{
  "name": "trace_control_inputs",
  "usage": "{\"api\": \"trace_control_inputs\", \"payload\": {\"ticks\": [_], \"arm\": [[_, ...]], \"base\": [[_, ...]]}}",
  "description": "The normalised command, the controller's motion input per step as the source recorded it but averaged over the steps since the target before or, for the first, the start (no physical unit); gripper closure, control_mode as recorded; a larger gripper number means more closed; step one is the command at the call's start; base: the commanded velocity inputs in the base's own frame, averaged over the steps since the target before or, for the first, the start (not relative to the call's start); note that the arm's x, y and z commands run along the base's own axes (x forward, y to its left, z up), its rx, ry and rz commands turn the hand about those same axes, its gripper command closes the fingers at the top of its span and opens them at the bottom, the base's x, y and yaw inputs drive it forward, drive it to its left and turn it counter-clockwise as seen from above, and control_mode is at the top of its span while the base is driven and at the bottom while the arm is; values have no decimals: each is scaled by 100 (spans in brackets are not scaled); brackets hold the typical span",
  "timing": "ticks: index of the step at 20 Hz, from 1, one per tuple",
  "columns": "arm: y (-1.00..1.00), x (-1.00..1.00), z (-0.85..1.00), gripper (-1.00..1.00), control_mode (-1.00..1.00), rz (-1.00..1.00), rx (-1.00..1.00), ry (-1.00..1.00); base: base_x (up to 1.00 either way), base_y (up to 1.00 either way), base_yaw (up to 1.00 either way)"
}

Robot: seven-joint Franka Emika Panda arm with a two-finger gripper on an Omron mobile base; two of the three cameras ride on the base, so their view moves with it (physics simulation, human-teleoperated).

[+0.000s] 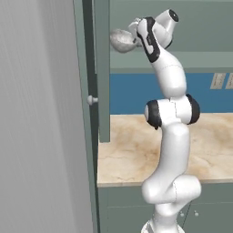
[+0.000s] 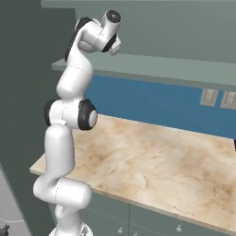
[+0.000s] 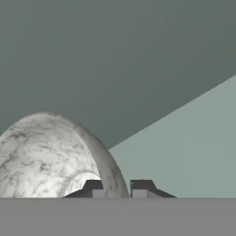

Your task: Take the smaller bowl and place it next to the appetizer plate on the dining counter , and place the larger bowl next to the plate with cooked food.

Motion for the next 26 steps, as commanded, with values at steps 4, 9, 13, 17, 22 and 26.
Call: {"api": "trace_control_inputs", "payload": {"ticks": [4,9,13,17,22,26], "arm": [[-24,-35,0,100,-100,0,2,-14],[-35,-67,0,100,-100,0,4,-18],[-39,-95,0,100,-100,0,5,-24],[-48,-100,0,100,-100,0,6,-27],[-47,-100,11,100,-100,0,6,-17],[-29,-100,38,100,-100,0,5,-11]], "base": [[0,0,0],[0,0,0],[0,0,0],[0,0,0],[0,0,0],[0,0,0]]}}
